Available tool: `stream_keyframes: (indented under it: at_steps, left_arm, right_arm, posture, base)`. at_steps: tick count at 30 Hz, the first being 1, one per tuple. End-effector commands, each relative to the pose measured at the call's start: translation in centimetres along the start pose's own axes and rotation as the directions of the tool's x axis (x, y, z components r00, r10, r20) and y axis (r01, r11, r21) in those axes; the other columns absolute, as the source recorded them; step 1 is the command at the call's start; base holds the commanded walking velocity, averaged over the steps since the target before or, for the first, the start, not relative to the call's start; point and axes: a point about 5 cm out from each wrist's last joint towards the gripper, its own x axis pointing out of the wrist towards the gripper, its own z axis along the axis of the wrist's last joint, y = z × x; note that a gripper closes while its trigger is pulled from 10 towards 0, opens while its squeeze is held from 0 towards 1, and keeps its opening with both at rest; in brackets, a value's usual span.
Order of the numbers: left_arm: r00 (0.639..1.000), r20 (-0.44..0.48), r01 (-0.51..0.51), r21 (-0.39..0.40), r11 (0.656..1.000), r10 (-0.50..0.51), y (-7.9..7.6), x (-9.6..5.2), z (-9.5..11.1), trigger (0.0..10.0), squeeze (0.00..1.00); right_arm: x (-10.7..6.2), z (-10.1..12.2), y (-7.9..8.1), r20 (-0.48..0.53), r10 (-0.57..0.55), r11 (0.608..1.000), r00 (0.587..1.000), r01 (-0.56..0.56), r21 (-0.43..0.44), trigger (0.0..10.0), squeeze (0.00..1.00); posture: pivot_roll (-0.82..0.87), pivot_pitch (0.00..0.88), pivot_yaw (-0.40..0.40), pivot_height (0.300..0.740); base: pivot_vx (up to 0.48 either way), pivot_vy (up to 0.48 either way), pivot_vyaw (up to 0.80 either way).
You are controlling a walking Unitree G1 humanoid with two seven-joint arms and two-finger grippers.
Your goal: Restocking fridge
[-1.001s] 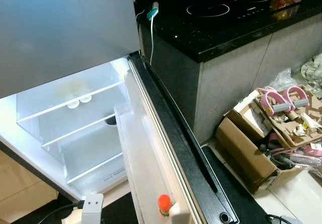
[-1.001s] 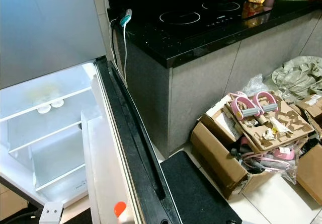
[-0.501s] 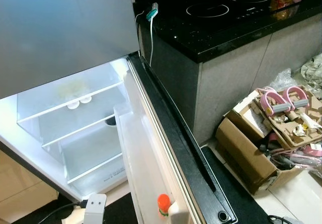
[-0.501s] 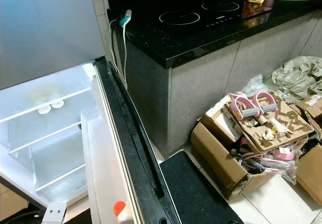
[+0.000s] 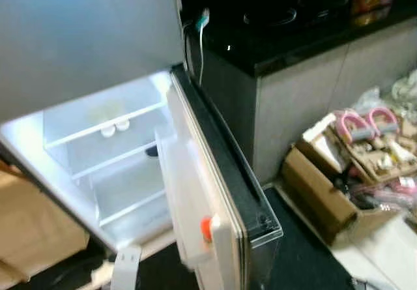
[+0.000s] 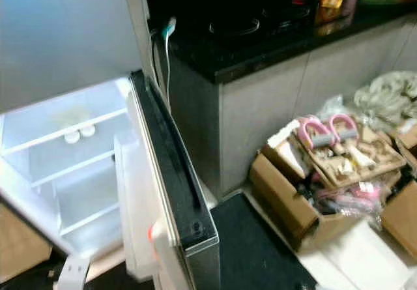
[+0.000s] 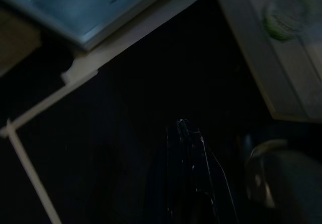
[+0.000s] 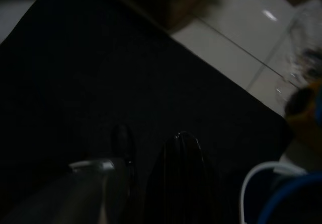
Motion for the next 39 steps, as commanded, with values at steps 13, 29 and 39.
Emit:
stream_keyframes:
  at_steps: [13, 29, 39]
  left_arm:
    - [1.0, -0.014, -0.014, 0.015, 1.0, 0.014, -0.5, 0.0, -0.2, 10.0, 0.0]
    - [0.998, 0.002, -0.066, -0.05, 0.997, 0.066, -0.3, 0.1, 0.3, 10.0, 0.0]
    - [0.986, 0.027, -0.161, -0.029, 0.986, 0.162, 0.7, -0.1, 0.6, 10.0, 0.0]
  right_arm:
    - [0.2, 0.5, 0.7, 0.006, 0.04, 0.999, 0.999, -0.04, -0.007, 10.0, 0.0]
    - [0.9, 4.5, 3.6, 0.119, 0.2, 0.976, 0.973, -0.187, -0.112, 10.0, 0.0]
    - [0.6, 9.9, 7.7, 0.269, 0.389, 0.915, 0.881, -0.335, -0.225, 10.0, 0.0]
  posture:
    - [-0.06, 0.097, 0.086, 0.726]
    - [-0.07, 0.104, 0.081, 0.726]
    - [-0.06, 0.111, 0.078, 0.726]
  base:
    - [-0.143, 0.0, 0.0]
    - [0.0, -0.18, 0.0]
    - [0.0, 0.0, 0.0]
